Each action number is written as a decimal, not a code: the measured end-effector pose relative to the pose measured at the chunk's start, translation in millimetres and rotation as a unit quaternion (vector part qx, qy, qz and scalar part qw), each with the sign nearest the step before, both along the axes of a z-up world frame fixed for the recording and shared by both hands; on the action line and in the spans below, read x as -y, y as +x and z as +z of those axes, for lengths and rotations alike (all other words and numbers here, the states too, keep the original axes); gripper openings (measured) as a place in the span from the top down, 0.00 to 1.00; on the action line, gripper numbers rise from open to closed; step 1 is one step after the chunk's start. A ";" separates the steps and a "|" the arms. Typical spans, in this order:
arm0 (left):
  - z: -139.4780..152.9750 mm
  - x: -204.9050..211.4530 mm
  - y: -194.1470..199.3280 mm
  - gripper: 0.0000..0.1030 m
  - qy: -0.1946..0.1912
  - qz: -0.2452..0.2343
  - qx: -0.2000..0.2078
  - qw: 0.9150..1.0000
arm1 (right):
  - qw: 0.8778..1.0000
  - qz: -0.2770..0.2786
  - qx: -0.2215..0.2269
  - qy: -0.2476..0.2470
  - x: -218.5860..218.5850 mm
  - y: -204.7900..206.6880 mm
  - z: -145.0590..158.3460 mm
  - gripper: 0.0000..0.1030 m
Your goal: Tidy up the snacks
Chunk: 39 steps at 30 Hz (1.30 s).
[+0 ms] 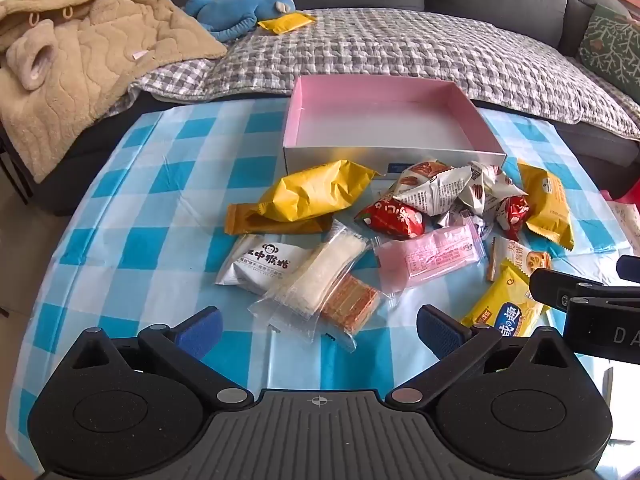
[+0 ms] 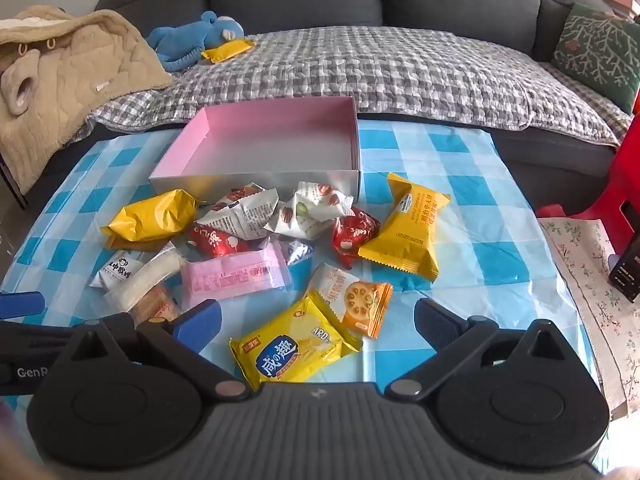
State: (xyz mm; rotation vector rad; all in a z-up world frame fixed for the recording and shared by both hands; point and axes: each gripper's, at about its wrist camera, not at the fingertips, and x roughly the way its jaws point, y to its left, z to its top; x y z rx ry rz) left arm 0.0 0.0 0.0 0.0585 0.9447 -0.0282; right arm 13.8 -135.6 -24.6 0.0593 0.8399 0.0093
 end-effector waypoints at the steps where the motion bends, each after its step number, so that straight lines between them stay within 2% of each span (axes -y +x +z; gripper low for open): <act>1: -0.1 0.1 0.0 0.00 0.003 0.000 0.001 1.000 | 1.000 0.000 -0.002 -0.001 -0.3 0.0 0.8 0.00; 6: -1.6 -0.2 0.5 0.00 0.004 -0.001 -0.004 1.000 | 1.000 -0.003 -0.006 -0.008 -2.2 -0.2 1.1 0.00; 13: -8.5 2.8 4.8 0.00 0.006 -0.010 -0.033 0.999 | 0.999 0.002 -0.020 -0.035 -1.7 1.9 -5.0 0.00; 39: -7.4 3.4 1.8 0.00 0.011 -0.014 -0.027 0.999 | 0.998 0.003 -0.029 -0.049 -1.8 2.6 -4.4 0.00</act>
